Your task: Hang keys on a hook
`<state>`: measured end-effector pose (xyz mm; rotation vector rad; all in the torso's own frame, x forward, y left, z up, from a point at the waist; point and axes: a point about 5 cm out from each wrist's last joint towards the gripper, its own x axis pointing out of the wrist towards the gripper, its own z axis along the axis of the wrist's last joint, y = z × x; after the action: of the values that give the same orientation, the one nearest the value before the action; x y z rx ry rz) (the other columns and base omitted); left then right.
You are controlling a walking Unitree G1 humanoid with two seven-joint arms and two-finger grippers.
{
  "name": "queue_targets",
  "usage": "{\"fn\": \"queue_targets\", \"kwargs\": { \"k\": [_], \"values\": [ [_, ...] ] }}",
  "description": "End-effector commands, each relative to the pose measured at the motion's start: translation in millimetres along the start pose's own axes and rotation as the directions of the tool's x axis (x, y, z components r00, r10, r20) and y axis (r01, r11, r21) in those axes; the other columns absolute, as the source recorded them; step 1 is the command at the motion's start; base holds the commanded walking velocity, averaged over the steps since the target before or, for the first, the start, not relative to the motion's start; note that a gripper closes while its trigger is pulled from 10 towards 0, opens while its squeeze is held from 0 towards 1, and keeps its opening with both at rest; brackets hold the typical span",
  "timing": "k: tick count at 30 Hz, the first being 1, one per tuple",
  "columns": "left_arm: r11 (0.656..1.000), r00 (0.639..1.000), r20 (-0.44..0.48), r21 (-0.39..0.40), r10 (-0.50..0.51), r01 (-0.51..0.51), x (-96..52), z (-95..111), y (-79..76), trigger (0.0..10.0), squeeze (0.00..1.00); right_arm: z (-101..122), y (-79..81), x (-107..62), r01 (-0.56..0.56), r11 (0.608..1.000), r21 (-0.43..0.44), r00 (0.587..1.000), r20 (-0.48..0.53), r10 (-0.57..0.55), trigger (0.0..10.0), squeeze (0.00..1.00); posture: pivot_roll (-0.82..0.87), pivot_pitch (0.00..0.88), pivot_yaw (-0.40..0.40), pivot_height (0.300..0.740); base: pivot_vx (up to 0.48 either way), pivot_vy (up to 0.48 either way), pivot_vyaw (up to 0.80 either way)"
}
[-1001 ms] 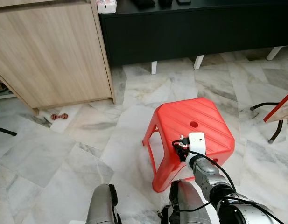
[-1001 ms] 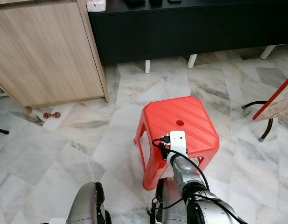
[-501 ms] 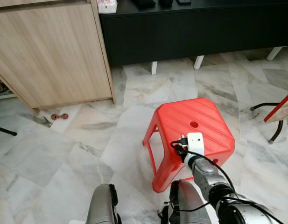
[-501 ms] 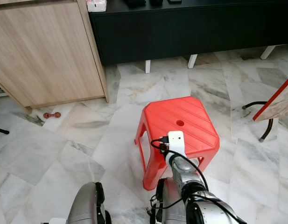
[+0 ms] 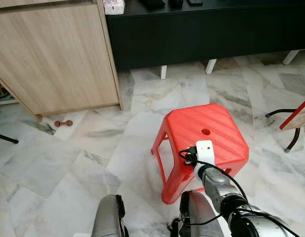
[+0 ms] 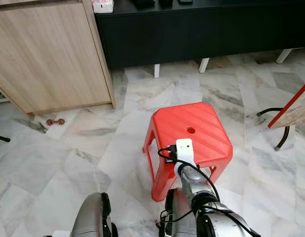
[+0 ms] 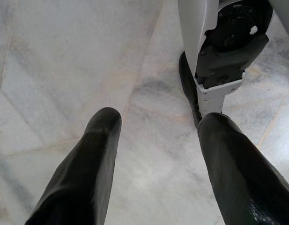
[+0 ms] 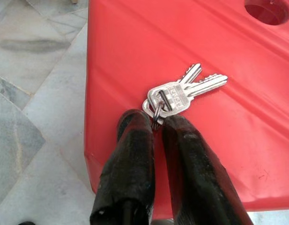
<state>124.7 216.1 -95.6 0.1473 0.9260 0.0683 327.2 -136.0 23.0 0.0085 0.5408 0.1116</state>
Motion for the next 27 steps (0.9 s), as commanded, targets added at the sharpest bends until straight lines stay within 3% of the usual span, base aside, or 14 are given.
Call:
{"fn": "queue_targets", "kwargs": {
  "k": [1,12,20,21,22,23,27],
  "values": [
    [0.995,0.994,-0.051,0.021,-0.098,0.099,-2.7,-11,-23.9,10.0,0.00,-6,-4.8,-1.5,0.011,1.000,0.000,1.000,-0.019,-0.011,0.0,0.00,0.09,0.184,-0.073,0.576,0.000,0.000,0.00],
    [0.995,0.994,-0.041,0.027,-0.097,0.098,2.3,0,-22.2,10.0,0.00,0,-12.5,-2.2,0.028,0.999,0.031,0.999,0.035,-0.029,0.0,0.00,0.09,0.143,-0.067,0.576,0.000,0.000,0.00],
    [0.995,0.995,-0.031,0.032,-0.091,0.092,6.9,11,-19.3,10.0,0.00,3,-23.3,-6.8,0.051,0.994,0.102,0.988,0.142,-0.065,0.0,0.00,0.07,0.106,-0.060,0.576,0.000,0.000,0.00],
    [0.995,0.995,-0.031,0.033,-0.091,0.092,7.4,12,-19.1,10.0,0.00,3,-24.3,-7.7,0.054,0.994,0.097,0.986,0.154,-0.068,1.1,0.00,0.07,0.100,-0.058,0.576,0.000,0.000,0.00],
    [0.995,0.995,-0.031,0.034,-0.091,0.092,7.9,14,-19.0,10.0,0.00,3,-25.9,-8.7,0.061,0.993,0.098,0.983,0.169,-0.077,6.4,0.00,0.07,0.095,-0.056,0.576,0.000,0.000,0.00],
    [0.995,0.995,-0.029,0.035,-0.092,0.093,8.3,15,-19.1,10.0,0.00,2,-27.9,-10.1,0.066,0.992,0.107,0.979,0.183,-0.085,10.0,0.00,0.07,0.091,-0.056,0.576,0.000,0.000,0.00],
    [0.995,0.995,-0.025,0.039,-0.094,0.095,10.2,20,-19.0,10.0,0.00,1,-34.6,-14.8,0.093,0.987,0.131,0.964,0.236,-0.122,10.0,0.00,0.06,0.059,-0.050,0.576,0.000,0.000,0.00]
  ]
}}
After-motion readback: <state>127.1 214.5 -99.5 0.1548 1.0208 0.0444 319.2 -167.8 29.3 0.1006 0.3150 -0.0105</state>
